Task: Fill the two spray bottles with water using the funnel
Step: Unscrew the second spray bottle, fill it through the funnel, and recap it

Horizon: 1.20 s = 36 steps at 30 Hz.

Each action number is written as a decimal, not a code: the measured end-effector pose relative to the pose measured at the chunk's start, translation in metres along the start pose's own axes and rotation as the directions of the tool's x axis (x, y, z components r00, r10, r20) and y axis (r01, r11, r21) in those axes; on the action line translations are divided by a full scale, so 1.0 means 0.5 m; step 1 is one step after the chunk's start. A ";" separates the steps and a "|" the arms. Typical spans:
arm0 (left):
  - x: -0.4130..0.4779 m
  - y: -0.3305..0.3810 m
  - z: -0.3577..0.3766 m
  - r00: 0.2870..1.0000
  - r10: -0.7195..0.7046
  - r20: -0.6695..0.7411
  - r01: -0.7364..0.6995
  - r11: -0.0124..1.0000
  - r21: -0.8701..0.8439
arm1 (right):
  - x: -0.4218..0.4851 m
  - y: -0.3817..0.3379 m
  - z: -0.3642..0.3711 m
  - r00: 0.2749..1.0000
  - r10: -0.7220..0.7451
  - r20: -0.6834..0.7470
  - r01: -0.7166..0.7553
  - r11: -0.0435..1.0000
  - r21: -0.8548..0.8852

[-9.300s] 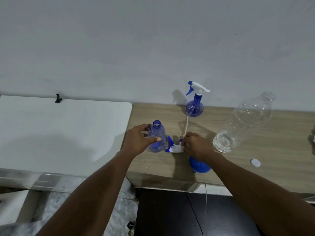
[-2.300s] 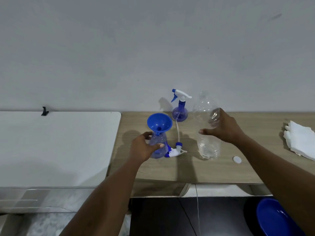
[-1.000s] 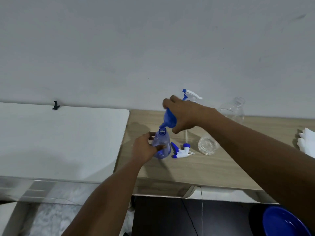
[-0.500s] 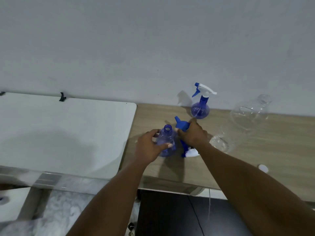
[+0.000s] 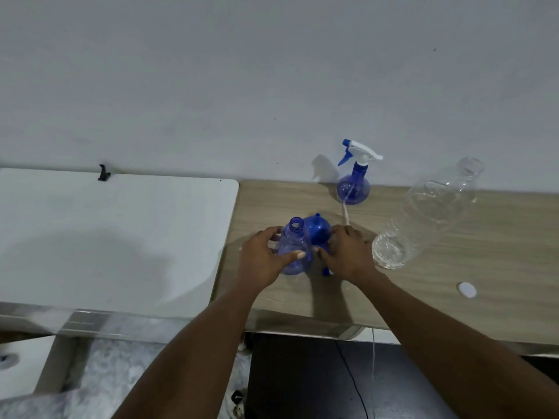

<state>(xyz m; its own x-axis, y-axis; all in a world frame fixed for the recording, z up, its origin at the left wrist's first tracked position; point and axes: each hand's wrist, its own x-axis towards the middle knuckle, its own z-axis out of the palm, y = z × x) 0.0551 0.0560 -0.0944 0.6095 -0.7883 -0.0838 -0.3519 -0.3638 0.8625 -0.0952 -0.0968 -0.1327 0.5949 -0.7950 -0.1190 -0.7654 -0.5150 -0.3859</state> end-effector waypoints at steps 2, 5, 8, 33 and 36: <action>-0.001 0.002 0.000 1.000 0.005 -0.002 -0.005 1.000 -0.002 | -0.037 0.022 0.004 0.998 -0.070 0.003 0.070 0.998 0.007; -0.003 0.002 0.000 1.000 0.008 0.008 -0.008 1.000 0.000 | -0.072 0.058 0.006 0.991 -0.128 0.044 0.129 0.991 -0.030; -0.003 0.003 -0.002 1.000 0.004 0.010 -0.004 1.000 0.012 | -0.085 0.076 0.002 0.983 -0.166 0.077 0.172 0.981 -0.086; -0.005 0.007 0.056 0.999 -0.019 0.037 0.017 0.998 0.053 | -0.094 -0.169 -0.402 0.782 -0.315 -0.538 0.571 0.709 0.414; -0.005 0.010 0.055 0.999 -0.021 0.050 0.018 0.998 0.060 | -0.089 -0.193 -0.418 0.770 -0.346 -0.536 0.596 0.690 0.411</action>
<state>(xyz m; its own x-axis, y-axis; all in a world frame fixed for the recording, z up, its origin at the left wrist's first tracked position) 0.0324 0.0427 -0.1036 0.5805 -0.8043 -0.1264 -0.3829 -0.4067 0.8294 -0.0992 -0.0786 0.1010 0.5908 -0.6062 0.5324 -0.0724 -0.6971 -0.7133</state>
